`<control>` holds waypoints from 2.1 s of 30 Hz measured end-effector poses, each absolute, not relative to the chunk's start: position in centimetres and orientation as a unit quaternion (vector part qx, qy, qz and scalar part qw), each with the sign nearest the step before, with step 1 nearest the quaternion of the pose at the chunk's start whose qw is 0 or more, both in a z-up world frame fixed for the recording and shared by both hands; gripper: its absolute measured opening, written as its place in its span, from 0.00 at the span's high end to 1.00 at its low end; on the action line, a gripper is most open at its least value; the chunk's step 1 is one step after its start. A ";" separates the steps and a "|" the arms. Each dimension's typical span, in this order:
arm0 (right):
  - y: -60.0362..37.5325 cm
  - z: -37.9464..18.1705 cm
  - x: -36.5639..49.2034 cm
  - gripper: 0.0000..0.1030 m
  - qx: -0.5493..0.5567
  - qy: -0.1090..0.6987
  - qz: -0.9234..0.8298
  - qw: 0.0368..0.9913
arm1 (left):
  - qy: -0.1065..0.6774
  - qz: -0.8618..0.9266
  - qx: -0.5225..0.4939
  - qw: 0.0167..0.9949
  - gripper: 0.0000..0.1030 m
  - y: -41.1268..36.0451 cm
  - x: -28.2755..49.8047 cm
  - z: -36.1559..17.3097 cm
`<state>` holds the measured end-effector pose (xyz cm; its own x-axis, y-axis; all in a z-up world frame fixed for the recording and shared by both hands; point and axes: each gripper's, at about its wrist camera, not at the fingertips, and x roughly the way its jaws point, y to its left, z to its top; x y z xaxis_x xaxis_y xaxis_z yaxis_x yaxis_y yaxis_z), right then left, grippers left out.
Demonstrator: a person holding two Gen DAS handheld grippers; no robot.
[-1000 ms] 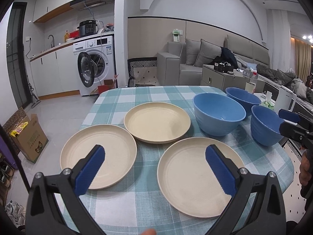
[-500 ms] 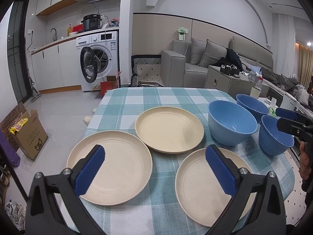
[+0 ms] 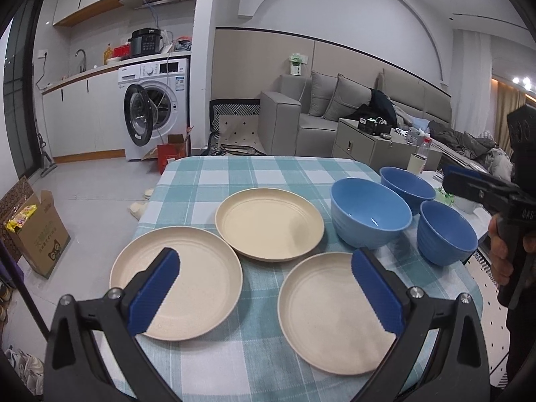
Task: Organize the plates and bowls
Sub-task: 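Move both grippers forward over the beige plates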
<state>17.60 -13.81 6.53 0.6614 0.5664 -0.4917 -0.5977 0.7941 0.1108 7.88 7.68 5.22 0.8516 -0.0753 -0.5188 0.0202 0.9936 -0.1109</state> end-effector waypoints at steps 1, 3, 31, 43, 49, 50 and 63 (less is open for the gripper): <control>-14.0 6.7 17.2 0.00 -0.030 0.256 0.320 0.912 | 0.269 -0.028 -0.048 0.962 0.00 7.4 7.1 5.3; -14.3 7.1 16.1 0.00 -0.030 0.247 0.321 0.914 | 0.266 -0.032 -0.045 0.962 0.00 6.9 5.7 5.5; -19.1 17.5 0.5 0.00 -0.046 0.129 0.308 0.941 | 0.137 -0.160 -0.014 0.978 0.00 2.9 -11.3 20.3; -19.2 23.3 7.4 0.00 -0.031 0.149 0.324 0.934 | 0.130 -0.131 -0.014 0.983 0.00 5.8 -3.6 26.0; -18.9 24.9 11.9 0.00 -0.030 0.161 0.328 0.931 | 0.144 -0.116 -0.022 0.983 0.00 7.3 2.1 26.4; -18.8 25.1 12.8 0.00 -0.031 0.164 0.327 0.930 | 0.149 -0.112 -0.021 0.982 0.00 7.3 3.2 26.2; -13.6 19.7 24.6 0.00 -0.056 0.258 0.340 0.903 | 0.242 -0.050 -0.017 0.969 0.00 8.7 16.2 18.0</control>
<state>24.59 -13.64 19.73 0.6355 0.5849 -0.5040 -0.6426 0.7626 0.0748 16.20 8.72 18.02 0.8777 -0.1045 -0.4677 0.0883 0.9945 -0.0565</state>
